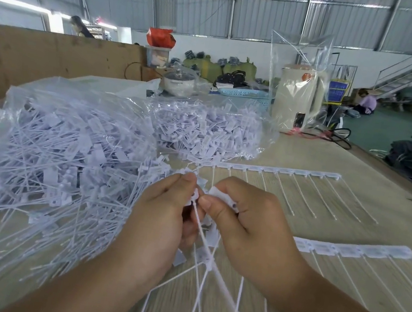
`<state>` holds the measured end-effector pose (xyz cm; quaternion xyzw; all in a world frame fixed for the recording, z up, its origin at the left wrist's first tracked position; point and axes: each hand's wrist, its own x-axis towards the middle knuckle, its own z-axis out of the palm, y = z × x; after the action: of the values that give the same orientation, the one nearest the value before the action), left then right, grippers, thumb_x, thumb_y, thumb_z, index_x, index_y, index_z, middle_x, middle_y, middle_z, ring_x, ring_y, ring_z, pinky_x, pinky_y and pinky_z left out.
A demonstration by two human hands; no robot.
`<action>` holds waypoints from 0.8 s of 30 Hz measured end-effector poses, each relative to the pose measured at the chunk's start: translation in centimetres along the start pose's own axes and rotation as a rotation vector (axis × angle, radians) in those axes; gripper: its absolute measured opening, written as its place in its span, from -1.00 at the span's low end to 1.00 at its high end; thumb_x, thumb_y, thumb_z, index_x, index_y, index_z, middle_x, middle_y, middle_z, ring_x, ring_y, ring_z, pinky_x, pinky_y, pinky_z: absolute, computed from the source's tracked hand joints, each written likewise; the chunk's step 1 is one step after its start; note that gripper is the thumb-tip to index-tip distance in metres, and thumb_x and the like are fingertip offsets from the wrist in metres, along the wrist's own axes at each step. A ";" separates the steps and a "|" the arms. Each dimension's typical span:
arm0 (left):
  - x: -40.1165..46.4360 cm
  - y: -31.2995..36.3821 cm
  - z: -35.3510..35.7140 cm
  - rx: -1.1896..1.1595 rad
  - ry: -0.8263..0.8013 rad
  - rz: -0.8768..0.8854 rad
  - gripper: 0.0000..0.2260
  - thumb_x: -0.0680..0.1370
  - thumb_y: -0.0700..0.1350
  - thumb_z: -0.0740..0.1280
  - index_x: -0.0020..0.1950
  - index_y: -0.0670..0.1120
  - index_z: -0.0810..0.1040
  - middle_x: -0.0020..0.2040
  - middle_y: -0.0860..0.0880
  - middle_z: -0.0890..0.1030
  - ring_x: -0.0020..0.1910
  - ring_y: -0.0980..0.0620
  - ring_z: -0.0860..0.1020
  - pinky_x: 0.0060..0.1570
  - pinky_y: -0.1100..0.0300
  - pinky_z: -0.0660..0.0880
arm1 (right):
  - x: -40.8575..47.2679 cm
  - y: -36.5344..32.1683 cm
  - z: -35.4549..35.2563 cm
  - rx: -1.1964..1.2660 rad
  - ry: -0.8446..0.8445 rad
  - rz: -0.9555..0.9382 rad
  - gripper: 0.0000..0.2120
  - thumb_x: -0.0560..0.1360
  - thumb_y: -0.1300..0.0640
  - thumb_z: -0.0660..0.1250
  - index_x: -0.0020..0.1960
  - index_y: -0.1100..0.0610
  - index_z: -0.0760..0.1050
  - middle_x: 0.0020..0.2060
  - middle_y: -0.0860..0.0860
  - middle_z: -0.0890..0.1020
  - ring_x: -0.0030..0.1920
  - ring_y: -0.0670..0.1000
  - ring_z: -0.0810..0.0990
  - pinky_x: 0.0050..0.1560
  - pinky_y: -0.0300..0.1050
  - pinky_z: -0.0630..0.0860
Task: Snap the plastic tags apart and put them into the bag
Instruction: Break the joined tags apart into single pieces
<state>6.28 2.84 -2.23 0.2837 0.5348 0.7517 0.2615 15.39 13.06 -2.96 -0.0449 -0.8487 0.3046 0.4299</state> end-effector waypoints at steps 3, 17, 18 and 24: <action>0.0 0.0 0.1 0.039 -0.015 0.004 -0.67 0.62 -0.02 0.25 -0.31 -0.10 0.48 -0.51 -0.01 0.35 -0.60 0.12 0.25 -0.60 0.33 0.24 | 0.1 0.0 0.0 0.029 -0.011 0.021 -0.79 0.53 0.03 0.30 -0.24 0.10 0.49 -0.46 -0.10 0.46 -0.43 -0.08 0.44 -0.39 -0.11 0.39; 1.2 1.9 -2.6 0.518 -0.163 0.112 -0.75 0.33 0.19 0.47 -0.22 0.04 0.59 -0.51 0.06 0.50 -0.56 0.14 0.40 -0.48 0.28 0.35 | -0.2 0.3 -1.1 0.095 -0.322 0.069 -0.81 0.56 -0.08 0.26 -0.03 0.01 0.56 -0.42 0.08 0.54 -0.43 0.10 0.48 -0.38 0.01 0.44; 1.3 1.8 -2.7 0.579 -0.159 0.153 -0.76 0.38 0.18 0.49 -0.21 0.04 0.60 -0.47 0.02 0.55 -0.51 0.09 0.46 -0.43 0.18 0.40 | -0.2 0.3 -1.2 0.090 -0.332 0.073 -0.80 0.56 -0.08 0.26 -0.05 0.02 0.56 -0.41 0.06 0.53 -0.41 0.10 0.49 -0.36 0.04 0.45; 1.5 1.6 -3.4 0.884 -0.048 0.357 -0.86 0.44 0.13 0.40 -0.19 0.09 0.57 -0.46 0.13 0.50 -0.51 0.21 0.41 -0.44 0.40 0.36 | 0.2 0.3 -1.5 0.000 -0.312 0.059 -0.80 0.57 -0.04 0.30 -0.19 0.01 0.53 -0.36 -0.07 0.48 -0.31 -0.08 0.47 -0.26 -0.10 0.43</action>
<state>2.73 1.20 -1.41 0.4724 0.7401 0.4786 -0.0051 16.36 14.04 -2.32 -0.0218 -0.9035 0.3205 0.2838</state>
